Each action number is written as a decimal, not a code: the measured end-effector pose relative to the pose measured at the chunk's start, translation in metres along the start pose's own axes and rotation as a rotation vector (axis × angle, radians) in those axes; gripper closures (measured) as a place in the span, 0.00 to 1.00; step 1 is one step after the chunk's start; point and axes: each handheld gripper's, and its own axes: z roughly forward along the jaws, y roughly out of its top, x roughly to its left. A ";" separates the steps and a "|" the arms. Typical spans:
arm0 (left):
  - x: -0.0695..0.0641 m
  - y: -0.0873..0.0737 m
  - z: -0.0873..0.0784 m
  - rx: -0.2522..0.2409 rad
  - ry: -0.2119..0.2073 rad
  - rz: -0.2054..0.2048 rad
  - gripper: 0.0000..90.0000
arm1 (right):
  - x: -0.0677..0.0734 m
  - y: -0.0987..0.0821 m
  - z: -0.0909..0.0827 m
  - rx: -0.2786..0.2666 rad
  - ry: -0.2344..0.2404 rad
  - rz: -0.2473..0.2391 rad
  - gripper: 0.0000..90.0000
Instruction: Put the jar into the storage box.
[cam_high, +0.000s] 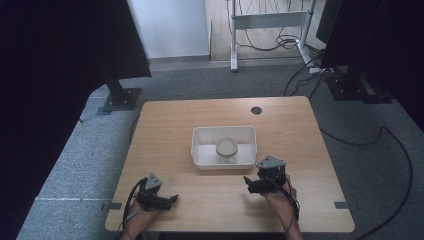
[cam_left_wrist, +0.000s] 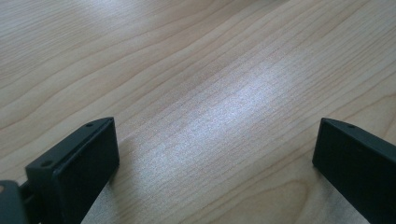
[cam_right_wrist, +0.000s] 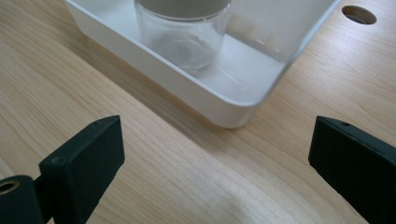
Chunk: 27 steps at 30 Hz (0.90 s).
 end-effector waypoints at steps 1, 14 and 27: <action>0.000 0.000 0.000 0.000 0.000 0.001 0.00 | -0.001 -0.002 -0.001 0.001 0.000 -0.001 0.04; 0.000 0.000 0.000 0.000 0.000 0.000 0.00 | -0.009 -0.029 -0.013 0.017 -0.014 0.010 0.04; -0.001 0.000 0.000 0.000 0.003 -0.004 0.00 | -0.017 -0.062 -0.018 0.037 -0.042 0.052 0.04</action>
